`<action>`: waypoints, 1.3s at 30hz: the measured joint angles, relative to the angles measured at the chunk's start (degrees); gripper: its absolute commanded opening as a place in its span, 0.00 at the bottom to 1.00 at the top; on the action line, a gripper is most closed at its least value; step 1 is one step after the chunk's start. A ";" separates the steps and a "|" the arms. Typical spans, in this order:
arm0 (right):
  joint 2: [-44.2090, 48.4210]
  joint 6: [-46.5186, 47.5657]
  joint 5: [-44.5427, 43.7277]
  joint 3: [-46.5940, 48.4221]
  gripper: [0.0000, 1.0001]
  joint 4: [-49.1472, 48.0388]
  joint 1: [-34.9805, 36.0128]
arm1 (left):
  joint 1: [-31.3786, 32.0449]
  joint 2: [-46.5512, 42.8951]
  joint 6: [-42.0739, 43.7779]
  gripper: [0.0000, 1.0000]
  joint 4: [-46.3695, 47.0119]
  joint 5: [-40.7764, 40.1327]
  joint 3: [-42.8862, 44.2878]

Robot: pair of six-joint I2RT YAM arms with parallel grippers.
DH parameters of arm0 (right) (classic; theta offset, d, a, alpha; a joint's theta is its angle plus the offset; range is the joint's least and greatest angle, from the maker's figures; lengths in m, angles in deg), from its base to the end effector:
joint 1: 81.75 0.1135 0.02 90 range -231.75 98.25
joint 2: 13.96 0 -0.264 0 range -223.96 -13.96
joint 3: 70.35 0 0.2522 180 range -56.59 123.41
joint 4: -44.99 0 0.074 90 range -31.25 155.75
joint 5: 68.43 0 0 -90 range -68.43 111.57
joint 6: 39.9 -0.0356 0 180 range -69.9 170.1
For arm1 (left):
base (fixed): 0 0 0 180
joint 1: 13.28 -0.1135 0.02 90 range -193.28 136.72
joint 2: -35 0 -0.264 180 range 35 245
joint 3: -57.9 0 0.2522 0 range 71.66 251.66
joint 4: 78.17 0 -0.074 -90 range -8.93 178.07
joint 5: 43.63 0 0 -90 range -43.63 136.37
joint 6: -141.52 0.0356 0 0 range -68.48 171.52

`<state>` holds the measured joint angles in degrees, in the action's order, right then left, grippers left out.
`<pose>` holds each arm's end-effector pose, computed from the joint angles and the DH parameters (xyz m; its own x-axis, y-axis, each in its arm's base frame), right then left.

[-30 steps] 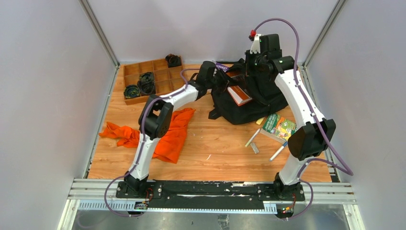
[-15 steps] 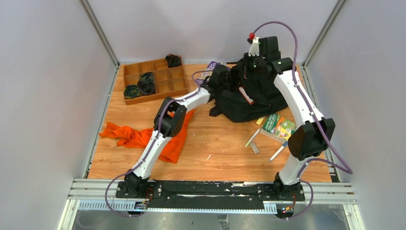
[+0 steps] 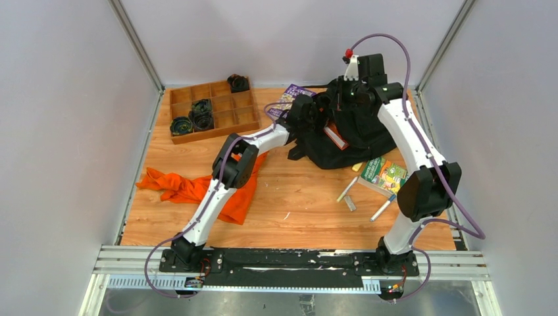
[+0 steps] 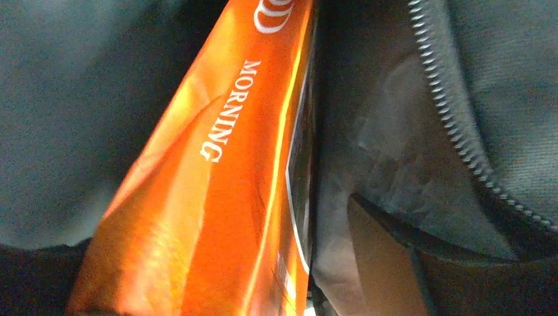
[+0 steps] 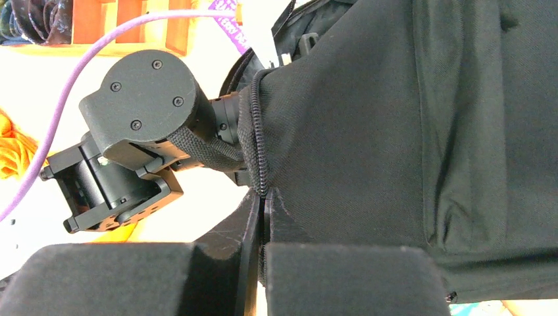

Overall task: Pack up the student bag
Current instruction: Place the book in the student bag.

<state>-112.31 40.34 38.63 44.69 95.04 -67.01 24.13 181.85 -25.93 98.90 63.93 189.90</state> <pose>0.3746 0.1094 0.3877 -0.6055 0.0083 -0.7958 -0.3831 0.8734 0.3006 0.4602 -0.3655 0.1603 -0.8408 -0.5285 -0.1170 -0.0613 0.3077 -0.9495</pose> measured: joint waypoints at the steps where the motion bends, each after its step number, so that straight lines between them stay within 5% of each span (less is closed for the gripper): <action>1: 0.00 -0.24 0.33 -0.26 0.00 -0.17 -0.33 | -0.02 -0.13 0.11 0.80 -0.11 0.07 -0.76; 16: 0.07 -1.81 0.92 -2.69 0.00 -1.70 -2.54 | -0.28 -11.69 4.92 0.78 -0.24 2.36 -14.12; 20: 0.15 -2.19 0.94 -3.48 0.00 -2.19 -2.64 | -0.44 -13.68 6.14 0.68 -0.15 3.78 -15.82; 30: 0.15 -2.60 1.55 -3.61 0.00 -2.25 -2.64 | -0.59 -13.92 6.80 0.18 -0.46 4.72 -17.03; 37: 0.15 -2.62 3.28 -3.58 0.00 -2.43 -2.64 | -0.57 -10.49 6.12 0.17 -0.98 4.46 -9.92; 39: 0.15 -2.62 3.56 -3.67 0.00 -2.45 -2.64 | -0.57 -8.55 5.81 0.24 -1.05 4.04 -7.58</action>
<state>-112.16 37.72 42.19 41.02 92.59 -69.65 23.56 173.30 -20.12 97.85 67.97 182.31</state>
